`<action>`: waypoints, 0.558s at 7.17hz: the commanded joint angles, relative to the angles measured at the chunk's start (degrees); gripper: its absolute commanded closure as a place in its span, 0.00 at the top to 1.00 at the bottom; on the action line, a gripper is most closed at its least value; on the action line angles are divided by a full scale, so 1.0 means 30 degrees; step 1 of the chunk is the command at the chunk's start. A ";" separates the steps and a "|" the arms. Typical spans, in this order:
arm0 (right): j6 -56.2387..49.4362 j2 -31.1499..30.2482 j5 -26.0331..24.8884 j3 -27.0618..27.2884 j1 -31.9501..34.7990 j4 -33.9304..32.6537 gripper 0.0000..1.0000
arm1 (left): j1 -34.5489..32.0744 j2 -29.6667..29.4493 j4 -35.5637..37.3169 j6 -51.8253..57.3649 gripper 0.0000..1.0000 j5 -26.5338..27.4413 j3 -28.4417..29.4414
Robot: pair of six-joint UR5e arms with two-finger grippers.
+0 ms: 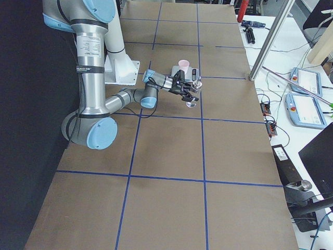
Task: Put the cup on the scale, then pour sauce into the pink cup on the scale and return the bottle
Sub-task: 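Carry the upright bottle with the right gripper away from the scale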
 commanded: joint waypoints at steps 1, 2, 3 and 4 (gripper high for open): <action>0.1203 -0.0496 0.0043 -0.0720 -0.0030 0.0009 0.00 | 0.0000 -0.0001 0.0006 -0.0004 1.00 0.0000 -0.0159; 0.1207 -0.0496 0.0044 -0.0783 -0.0059 -0.0019 0.00 | 0.0000 0.0028 0.0006 -0.0033 1.00 0.0000 -0.0160; 0.1207 -0.0496 0.0160 -0.0987 -0.0059 -0.0020 0.00 | 0.0000 0.0029 0.0006 -0.0033 1.00 0.0029 -0.0131; 0.1207 -0.0467 0.0480 -0.1076 -0.0059 -0.0020 0.00 | 0.0000 0.0029 0.0006 -0.0033 1.00 0.0030 -0.0131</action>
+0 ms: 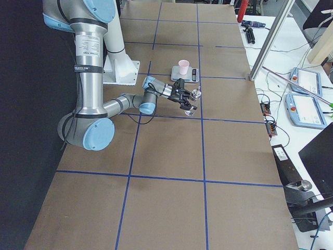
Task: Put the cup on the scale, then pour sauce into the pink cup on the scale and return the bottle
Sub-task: 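Carry the upright bottle with the right gripper away from the scale, then lower the bottle toward the table with the right gripper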
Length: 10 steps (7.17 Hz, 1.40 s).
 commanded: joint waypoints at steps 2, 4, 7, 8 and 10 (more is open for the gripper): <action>0.0026 0.0040 0.0523 -0.0629 -0.0154 -0.0003 0.00 | 0.0000 0.0004 0.0000 -0.0004 1.00 0.0010 -0.0024; 0.0026 0.0099 0.0524 -0.0954 -0.0652 0.0026 0.00 | 0.0000 0.0004 0.0000 -0.0004 1.00 0.0010 -0.0024; 0.0026 0.0420 0.0524 -0.0898 -0.0887 0.0026 0.00 | 0.0000 -0.0025 0.0000 -0.0004 1.00 0.0039 -0.0024; 0.0026 0.0479 0.0524 -0.0956 -0.0916 0.0026 0.00 | 0.0000 -0.0025 0.0000 -0.0004 1.00 0.0039 -0.0024; -0.0206 0.0422 0.0553 -0.1159 -0.0975 0.0026 0.00 | 0.0000 -0.0025 0.0000 -0.0004 1.00 0.0010 -0.0024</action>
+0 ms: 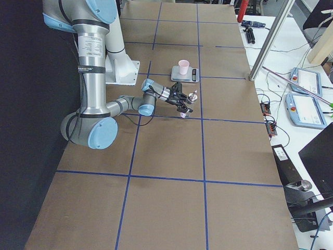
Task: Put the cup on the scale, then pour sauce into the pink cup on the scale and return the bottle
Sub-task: 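Lower the bottle toward the table with the right gripper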
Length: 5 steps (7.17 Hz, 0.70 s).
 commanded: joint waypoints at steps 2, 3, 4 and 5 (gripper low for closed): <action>-0.0235 -0.0024 0.0283 -0.0120 -0.0022 0.0029 0.00 | 0.0000 0.0000 0.0000 -0.0001 1.00 -0.0002 0.0000; -0.0235 -0.0024 0.0720 -0.0003 0.0007 0.0029 0.12 | 0.0000 0.0000 0.0000 -0.0001 1.00 0.0027 0.0000; -0.0235 -0.0024 0.0725 -0.0060 -0.0022 0.0029 0.64 | 0.0000 0.0000 0.0000 -0.0001 1.00 0.0028 0.0000; 0.0055 -0.0082 0.0493 -0.0089 0.0007 0.0058 1.00 | 0.0000 0.0000 0.0000 -0.0001 1.00 0.0028 0.0000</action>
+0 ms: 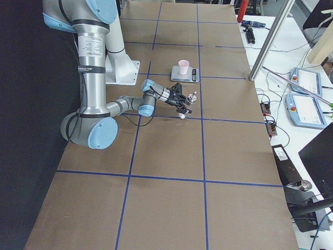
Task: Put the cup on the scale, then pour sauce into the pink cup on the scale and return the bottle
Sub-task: 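Lower the bottle toward the table with the right gripper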
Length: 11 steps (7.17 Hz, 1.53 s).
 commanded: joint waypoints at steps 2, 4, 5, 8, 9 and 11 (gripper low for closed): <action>0.0158 -0.0155 -0.0110 0.0089 0.0014 0.0022 1.00 | 0.0000 0.0000 0.0000 0.0000 1.00 0.0003 -0.0117; 0.0129 -0.0243 -0.0110 0.0236 0.0073 0.0022 1.00 | -0.0029 -0.0204 0.1340 0.0000 1.00 0.0003 -0.0728; 0.0129 -0.0331 -0.0110 0.0469 0.0073 0.0022 1.00 | -0.0030 -0.0205 0.1522 0.0000 1.00 0.0003 -0.0907; 0.0129 -0.2087 -0.0110 0.2140 -0.0218 0.0022 1.00 | -0.0001 -0.0205 0.1523 0.0000 1.00 0.0032 -0.0938; 0.0158 -0.2089 -0.0110 0.2286 -0.0423 0.0022 1.00 | -0.0029 -0.0234 0.1523 0.0000 1.00 0.0032 -0.0938; 0.0188 -0.2177 -0.0139 0.2521 -0.0804 0.0022 1.00 | -0.0030 -0.0234 0.1523 0.0000 1.00 0.0032 -0.0938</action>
